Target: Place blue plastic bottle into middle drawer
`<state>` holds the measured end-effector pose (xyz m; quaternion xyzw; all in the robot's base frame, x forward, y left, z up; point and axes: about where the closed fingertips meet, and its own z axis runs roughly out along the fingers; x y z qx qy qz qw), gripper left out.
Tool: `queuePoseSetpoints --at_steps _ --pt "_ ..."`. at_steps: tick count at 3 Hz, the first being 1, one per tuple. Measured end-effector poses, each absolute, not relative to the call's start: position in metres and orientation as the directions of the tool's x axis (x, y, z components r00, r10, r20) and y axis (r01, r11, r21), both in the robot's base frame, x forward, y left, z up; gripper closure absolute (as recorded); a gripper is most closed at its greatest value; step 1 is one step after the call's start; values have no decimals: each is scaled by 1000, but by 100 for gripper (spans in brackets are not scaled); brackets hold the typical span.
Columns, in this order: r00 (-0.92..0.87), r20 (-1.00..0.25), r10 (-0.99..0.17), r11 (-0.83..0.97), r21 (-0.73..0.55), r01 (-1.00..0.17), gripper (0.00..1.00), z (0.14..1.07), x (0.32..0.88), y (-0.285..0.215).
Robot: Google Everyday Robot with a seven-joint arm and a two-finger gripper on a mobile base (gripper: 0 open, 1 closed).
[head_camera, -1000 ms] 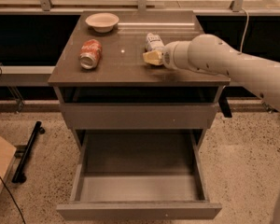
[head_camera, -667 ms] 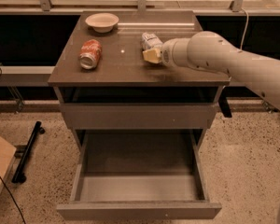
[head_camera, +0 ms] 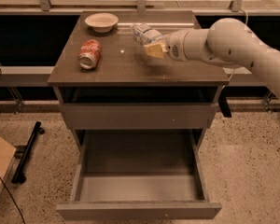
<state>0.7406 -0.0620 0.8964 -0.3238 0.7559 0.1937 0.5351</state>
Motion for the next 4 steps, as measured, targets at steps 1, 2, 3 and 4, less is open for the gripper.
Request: queuePoseSetpoints --at_steps 1,2,3,4 --pt "-115 -935 -337 610 -123 -783 100 919 701 -72" --pt "-51 -912 -407 523 -187 -832 100 930 656 -92" --pt "-1 -862 -507 430 -251 -867 100 933 609 -122" --pt "16 -820 -572 338 -254 -906 100 925 565 -144"
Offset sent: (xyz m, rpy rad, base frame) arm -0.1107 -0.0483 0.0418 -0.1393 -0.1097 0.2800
